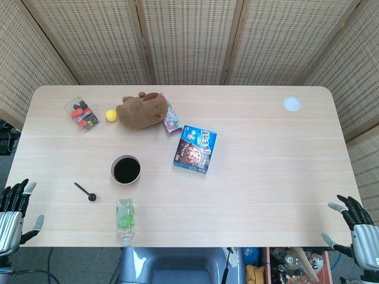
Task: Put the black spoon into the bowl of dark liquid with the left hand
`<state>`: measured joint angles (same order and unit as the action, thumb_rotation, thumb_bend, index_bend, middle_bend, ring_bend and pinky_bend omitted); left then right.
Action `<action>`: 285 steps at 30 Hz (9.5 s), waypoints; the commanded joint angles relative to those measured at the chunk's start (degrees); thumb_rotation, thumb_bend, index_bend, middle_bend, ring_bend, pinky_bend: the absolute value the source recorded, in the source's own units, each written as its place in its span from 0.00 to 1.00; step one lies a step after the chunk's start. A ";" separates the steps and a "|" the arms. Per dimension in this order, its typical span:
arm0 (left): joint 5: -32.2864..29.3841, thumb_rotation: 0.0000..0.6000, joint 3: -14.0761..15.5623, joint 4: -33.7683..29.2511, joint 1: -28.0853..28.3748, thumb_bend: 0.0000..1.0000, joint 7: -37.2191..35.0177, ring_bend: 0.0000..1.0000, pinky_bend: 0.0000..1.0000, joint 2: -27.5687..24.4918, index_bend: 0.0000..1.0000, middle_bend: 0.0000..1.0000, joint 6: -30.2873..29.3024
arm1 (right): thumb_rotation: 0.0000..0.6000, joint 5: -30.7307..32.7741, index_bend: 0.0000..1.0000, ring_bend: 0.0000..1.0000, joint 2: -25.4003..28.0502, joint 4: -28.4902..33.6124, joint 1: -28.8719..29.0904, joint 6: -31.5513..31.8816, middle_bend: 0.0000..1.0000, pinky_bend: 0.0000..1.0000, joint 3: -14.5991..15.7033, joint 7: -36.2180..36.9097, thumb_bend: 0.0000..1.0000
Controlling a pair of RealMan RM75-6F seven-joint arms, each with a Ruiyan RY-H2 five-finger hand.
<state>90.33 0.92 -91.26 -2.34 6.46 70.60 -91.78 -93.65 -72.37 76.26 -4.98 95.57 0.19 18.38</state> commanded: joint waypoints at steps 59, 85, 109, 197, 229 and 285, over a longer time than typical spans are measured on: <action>-8.32 1.00 -3.77 18.48 21.57 0.25 10.29 0.57 0.63 4.60 0.43 0.77 33.05 | 1.00 1.73 0.29 0.11 -0.26 -2.56 -0.75 -0.77 0.23 0.21 0.47 -3.78 0.30; -11.30 1.00 -3.46 33.90 27.40 0.25 6.46 0.58 0.63 14.84 0.52 0.78 40.81 | 1.00 3.02 0.29 0.11 -0.24 -3.23 -0.96 -2.09 0.23 0.21 0.45 -3.09 0.30; -12.07 1.00 -2.24 37.96 29.57 0.35 6.83 0.58 0.63 17.85 0.53 0.78 43.49 | 1.00 4.05 0.29 0.11 -0.26 -3.36 -1.41 -2.82 0.23 0.21 0.40 -2.98 0.30; -5.38 1.00 -2.38 24.54 32.95 0.41 22.73 0.58 0.63 5.70 0.66 0.79 29.70 | 1.00 3.81 0.29 0.11 -0.88 -4.65 -2.92 -1.29 0.23 0.21 0.16 -0.79 0.30; -0.06 1.00 -3.81 24.17 46.80 0.41 57.63 0.58 0.62 9.46 0.68 0.79 40.99 | 1.00 4.99 0.29 0.11 -2.69 -8.54 -4.35 -0.22 0.23 0.21 -0.31 3.57 0.30; -9.60 1.00 -5.70 35.66 49.84 0.41 77.80 0.51 0.27 29.25 0.69 0.75 40.36 | 1.00 7.07 0.29 0.11 -4.56 -13.51 -5.60 -1.45 0.23 0.21 -1.23 8.05 0.30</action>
<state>80.84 -4.81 -55.77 47.42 84.42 99.77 -51.34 -86.57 -76.94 62.74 -10.57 94.11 -1.05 26.44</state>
